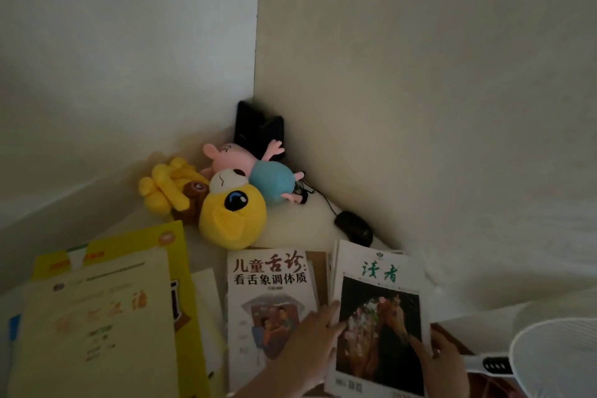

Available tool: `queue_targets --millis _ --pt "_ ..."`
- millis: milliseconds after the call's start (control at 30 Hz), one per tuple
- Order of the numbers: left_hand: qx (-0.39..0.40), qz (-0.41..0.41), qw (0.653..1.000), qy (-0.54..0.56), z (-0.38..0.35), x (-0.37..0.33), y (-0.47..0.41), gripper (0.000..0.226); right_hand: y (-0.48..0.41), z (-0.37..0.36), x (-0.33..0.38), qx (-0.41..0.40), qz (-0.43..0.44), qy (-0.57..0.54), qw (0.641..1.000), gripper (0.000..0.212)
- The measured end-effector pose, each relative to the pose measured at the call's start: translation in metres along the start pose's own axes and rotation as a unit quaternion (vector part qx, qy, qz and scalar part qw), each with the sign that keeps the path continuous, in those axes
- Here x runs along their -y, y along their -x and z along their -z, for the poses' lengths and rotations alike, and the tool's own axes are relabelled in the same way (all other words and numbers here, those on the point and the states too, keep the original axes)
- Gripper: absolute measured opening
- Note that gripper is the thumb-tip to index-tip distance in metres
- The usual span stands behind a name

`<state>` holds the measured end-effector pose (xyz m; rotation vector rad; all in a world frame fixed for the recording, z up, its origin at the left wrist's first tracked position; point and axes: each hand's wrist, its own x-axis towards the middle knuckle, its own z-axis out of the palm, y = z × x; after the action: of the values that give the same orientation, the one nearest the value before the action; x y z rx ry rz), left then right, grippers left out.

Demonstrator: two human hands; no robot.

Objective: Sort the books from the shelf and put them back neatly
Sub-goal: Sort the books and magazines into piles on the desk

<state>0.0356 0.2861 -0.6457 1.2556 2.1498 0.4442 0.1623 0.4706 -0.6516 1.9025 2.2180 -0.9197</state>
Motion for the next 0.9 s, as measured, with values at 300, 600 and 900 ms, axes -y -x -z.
queue_targets --millis 300,600,900 --pt "-0.018 0.002 0.999 -0.027 -0.004 0.002 -0.005 0.048 -0.011 -0.009 0.005 -0.037 0.004 -0.006 0.999 0.059" --pt "0.000 0.018 0.999 -0.031 -0.006 0.005 -0.004 0.047 0.000 -0.008 -0.010 -0.054 0.073 0.056 0.994 0.057" --pt "-0.191 0.083 0.960 0.185 0.103 0.044 0.070 0.034 0.063 -0.044 0.085 0.016 0.237 0.035 0.971 0.053"
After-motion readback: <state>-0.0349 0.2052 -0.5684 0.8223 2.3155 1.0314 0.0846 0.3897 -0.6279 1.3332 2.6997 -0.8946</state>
